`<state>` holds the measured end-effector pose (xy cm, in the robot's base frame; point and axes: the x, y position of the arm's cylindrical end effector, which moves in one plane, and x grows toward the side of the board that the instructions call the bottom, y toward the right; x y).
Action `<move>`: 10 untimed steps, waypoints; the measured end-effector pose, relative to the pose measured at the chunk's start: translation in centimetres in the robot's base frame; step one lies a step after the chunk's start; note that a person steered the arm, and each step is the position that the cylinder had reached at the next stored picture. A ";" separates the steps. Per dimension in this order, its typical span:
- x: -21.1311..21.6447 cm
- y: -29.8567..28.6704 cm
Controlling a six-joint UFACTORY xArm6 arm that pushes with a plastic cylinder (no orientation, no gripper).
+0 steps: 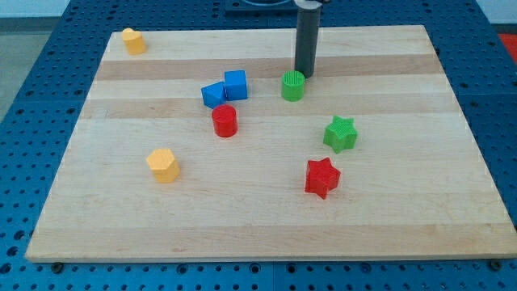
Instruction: Move the hand to the right side of the green star
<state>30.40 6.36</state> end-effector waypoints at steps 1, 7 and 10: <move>-1.3 3.7; 5.4 2.3; 9.2 -0.5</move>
<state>39.63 5.87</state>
